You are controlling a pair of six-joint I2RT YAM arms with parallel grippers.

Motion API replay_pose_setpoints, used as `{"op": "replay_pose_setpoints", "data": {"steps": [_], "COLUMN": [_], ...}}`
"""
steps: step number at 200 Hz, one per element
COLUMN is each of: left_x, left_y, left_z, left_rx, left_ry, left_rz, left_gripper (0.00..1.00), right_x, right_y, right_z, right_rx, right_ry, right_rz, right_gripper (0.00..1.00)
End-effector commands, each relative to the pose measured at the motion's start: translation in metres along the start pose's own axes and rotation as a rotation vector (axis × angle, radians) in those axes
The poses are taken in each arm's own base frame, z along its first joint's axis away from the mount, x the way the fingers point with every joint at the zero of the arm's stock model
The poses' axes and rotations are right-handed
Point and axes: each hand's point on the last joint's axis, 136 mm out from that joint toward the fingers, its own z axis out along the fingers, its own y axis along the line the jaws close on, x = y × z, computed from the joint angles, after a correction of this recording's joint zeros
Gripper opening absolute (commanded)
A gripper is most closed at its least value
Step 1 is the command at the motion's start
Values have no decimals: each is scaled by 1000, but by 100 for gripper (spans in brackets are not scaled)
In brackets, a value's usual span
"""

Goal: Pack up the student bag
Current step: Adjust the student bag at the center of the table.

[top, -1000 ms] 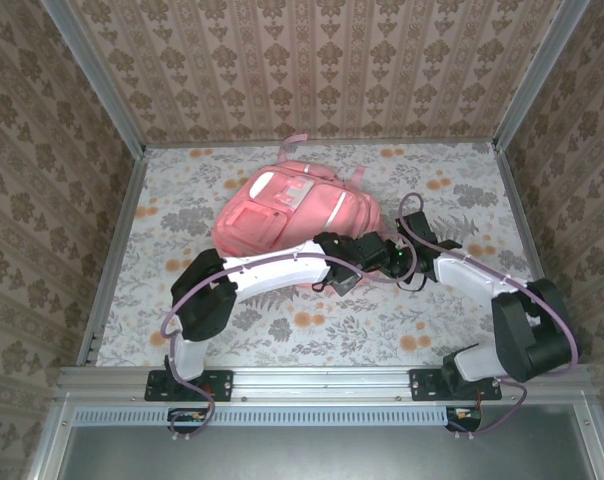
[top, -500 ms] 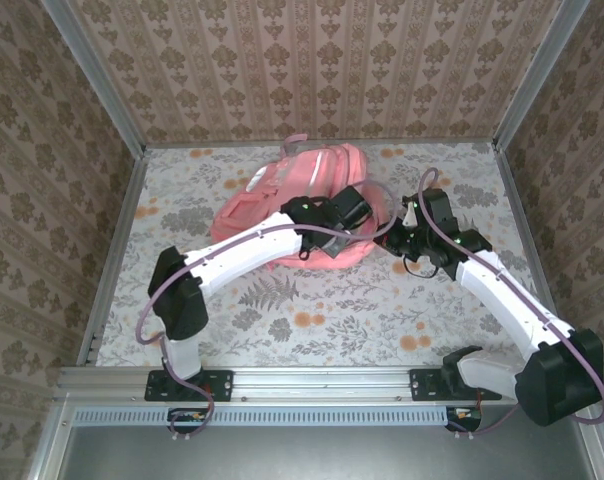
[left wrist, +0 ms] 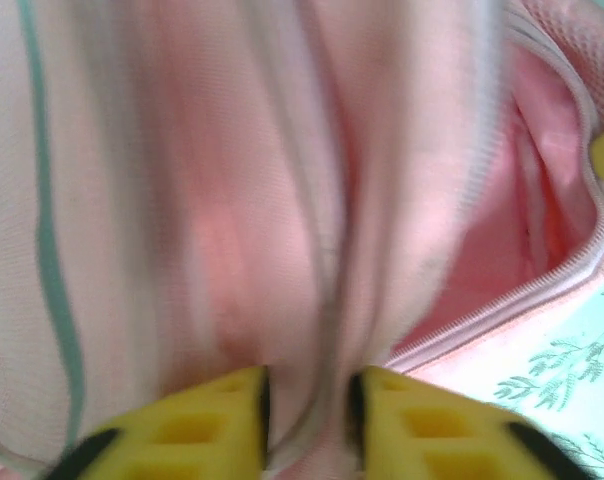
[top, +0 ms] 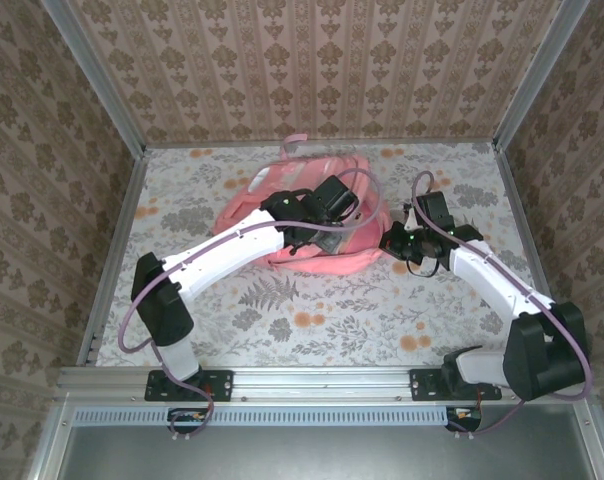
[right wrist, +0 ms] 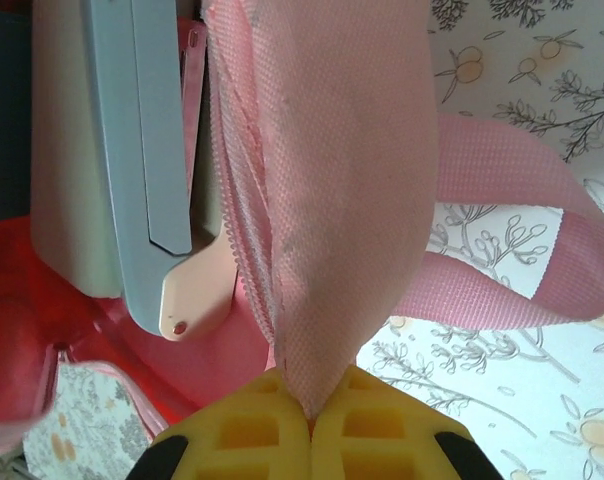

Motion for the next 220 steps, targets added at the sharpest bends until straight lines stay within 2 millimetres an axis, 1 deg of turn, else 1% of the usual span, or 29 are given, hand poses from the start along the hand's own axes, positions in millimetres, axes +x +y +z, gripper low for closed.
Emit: {"op": "replay_pose_setpoints", "data": {"steps": [1,13,16,31,43,58,65,78,96,101,103,108,117,129,139,163,165,177,195,208,220], "left_x": [-8,-7,-7,-2,6,21,30,48,80,91,95,105,124,142,151,164,161,166,166,160,159], "left_y": [1,3,4,9,17,28,36,48,72,78,81,87,95,99,98,94,95,94,97,100,104], "left_z": [-11,-16,-18,-27,-31,-34,-33,-32,-24,-20,-19,-15,-8,0,8,23,24,31,44,50,57], "left_rx": [53,58,61,71,81,97,103,117,109,104,100,89,81,95,121,154,161,169,190,216,205], "left_ry": [-44,-50,-53,-61,-57,-47,-38,-32,2,16,23,37,69,93,95,82,71,68,41,-2,-13], "left_rz": [-73,-94,-101,-139,-186,-263,-309,-394,-547,-591,-614,-662,-756,-860,-936,-1079,-1086,-1135,-1187,-1219,-1242], "left_gripper": [47,59,60,61,62,64,65,65,65,65,65,65,65,65,65,65,65,66,66,66,65], "right_x": [-22,-31,-31,-39,-45,-49,-50,-49,-45,-42,-43,-41,-36,-27,-17,9,11,24,47,62,74], "right_y": [2,-2,-7,-14,-17,-18,-18,-17,-15,-16,-13,-10,-6,1,11,37,39,51,68,77,87], "right_z": [3,3,9,15,15,14,12,7,-3,-2,-8,-13,-18,-23,-26,-30,-31,-29,-22,-16,-10], "right_rx": [-12,1,14,32,47,67,71,74,68,72,63,60,58,50,30,1,-2,-20,-44,-55,-73], "right_ry": [-36,-44,-30,-23,-25,-27,-30,-36,-65,-66,-84,-99,-124,-153,-174,-238,-244,-262,-281,-292,-301], "right_rz": [-43,-41,-34,-31,-38,-53,-59,-62,-63,-63,-73,-84,-110,-153,-203,-366,-377,-442,-565,-651,-718], "right_gripper": [0,0,0,3,10,16,21,33,41,43,43,44,44,44,45,43,43,42,41,41,41]}}
